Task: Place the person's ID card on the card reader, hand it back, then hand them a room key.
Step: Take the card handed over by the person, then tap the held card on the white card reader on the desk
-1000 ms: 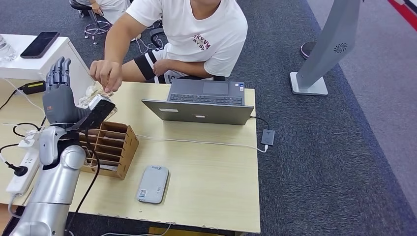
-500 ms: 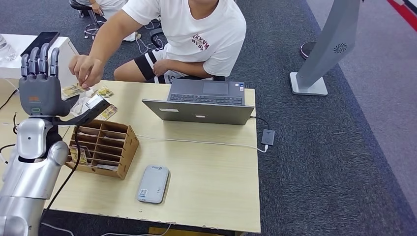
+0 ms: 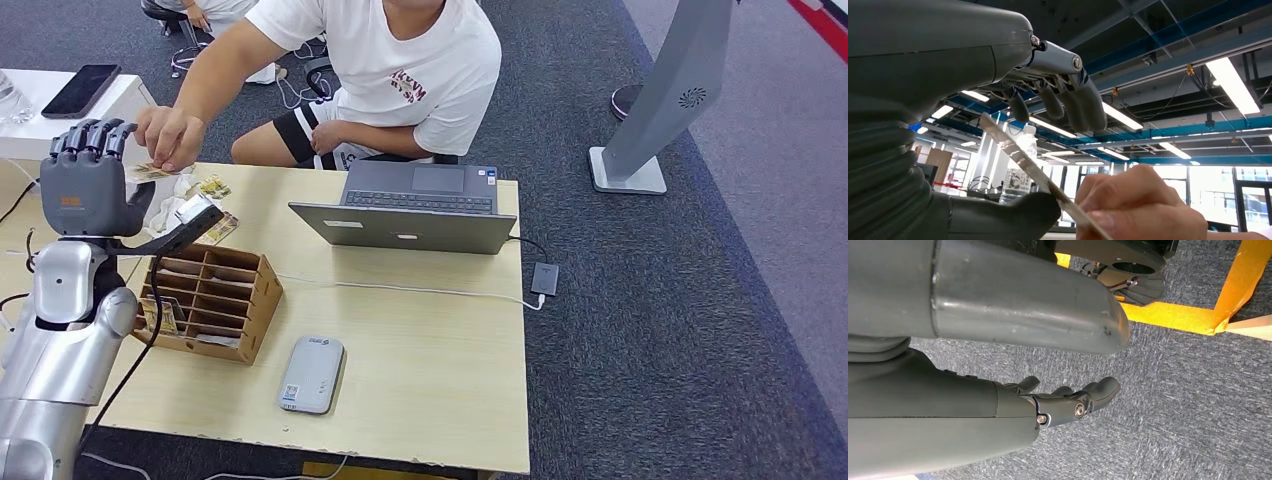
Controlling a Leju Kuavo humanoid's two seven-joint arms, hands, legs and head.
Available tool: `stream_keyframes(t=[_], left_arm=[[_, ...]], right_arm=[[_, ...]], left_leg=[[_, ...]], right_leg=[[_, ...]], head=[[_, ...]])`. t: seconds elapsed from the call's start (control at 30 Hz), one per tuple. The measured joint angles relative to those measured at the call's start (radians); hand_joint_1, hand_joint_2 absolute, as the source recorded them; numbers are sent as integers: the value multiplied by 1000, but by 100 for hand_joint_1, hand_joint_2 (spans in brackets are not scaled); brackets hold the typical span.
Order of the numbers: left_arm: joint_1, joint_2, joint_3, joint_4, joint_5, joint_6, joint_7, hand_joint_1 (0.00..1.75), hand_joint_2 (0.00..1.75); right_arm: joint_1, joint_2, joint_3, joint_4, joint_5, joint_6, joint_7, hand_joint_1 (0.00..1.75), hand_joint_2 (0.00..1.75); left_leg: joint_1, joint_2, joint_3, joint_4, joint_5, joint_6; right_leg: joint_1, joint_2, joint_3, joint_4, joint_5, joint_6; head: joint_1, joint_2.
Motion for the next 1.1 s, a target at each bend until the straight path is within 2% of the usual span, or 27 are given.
stream_keyframes(t=[0.73,0.87,1.1], left_arm=[[8,3,-19,0,29,-19,2,175,175],[58,-3,-26,-48,41,-19,-14,175,175],[202,-27,-99,-238,8,-54,-27,175,175]], right_arm=[[2,0,15,5,0,-1,0,0,0],[5,2,15,5,-8,-7,-2,0,0],[14,11,14,5,-21,-35,-3,0,0]], left_leg=[[0,0,0,0,0,0],[0,0,0,0,0,0],[0,1,-1,0,-1,0]], right_leg=[[0,0,0,0,0,0],[0,0,0,0,0,0],[0,1,0,-1,0,0]], head=[[0,0],[0,0],[0,0]])
